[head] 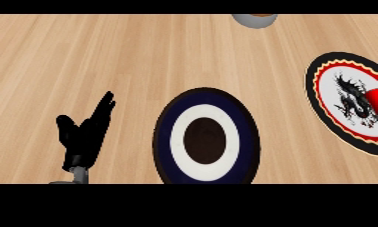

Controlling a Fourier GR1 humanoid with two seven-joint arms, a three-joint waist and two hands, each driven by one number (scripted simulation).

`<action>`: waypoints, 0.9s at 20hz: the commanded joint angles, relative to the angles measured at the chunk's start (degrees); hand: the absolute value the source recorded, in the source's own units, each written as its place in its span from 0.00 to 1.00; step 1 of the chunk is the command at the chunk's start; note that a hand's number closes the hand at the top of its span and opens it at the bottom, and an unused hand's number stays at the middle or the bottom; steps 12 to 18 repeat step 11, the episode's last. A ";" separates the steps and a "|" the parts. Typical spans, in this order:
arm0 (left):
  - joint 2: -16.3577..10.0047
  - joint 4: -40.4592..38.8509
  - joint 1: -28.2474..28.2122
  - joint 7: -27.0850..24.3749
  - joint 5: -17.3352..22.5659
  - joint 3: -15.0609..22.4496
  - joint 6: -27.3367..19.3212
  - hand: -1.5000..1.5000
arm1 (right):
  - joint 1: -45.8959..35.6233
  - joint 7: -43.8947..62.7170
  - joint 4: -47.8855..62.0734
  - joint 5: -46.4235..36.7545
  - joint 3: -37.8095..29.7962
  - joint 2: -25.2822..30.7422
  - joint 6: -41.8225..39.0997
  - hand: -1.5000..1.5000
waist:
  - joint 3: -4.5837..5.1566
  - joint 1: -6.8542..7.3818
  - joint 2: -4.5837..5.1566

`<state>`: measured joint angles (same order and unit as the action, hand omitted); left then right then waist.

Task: Pick the can from the plate and place it in the plate

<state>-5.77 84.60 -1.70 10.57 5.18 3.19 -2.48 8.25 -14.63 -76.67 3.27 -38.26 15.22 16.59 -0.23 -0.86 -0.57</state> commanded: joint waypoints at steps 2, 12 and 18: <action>0.95 -3.59 -0.06 1.23 -0.12 0.37 0.36 0.50 | 8.31 4.01 -11.85 -3.38 3.68 -4.50 0.31 0.00 | 0.29 0.31 0.53; -1.04 -1.10 -2.97 0.75 0.85 -1.42 2.67 0.50 | 21.32 1.70 -23.02 -6.34 6.90 -14.91 -0.20 0.00 | 0.26 0.51 0.49; -1.04 -1.10 -2.97 0.75 0.85 -1.42 2.67 0.50 | 21.32 1.70 -23.02 -6.34 6.90 -14.91 -0.20 0.00 | 0.26 0.51 0.49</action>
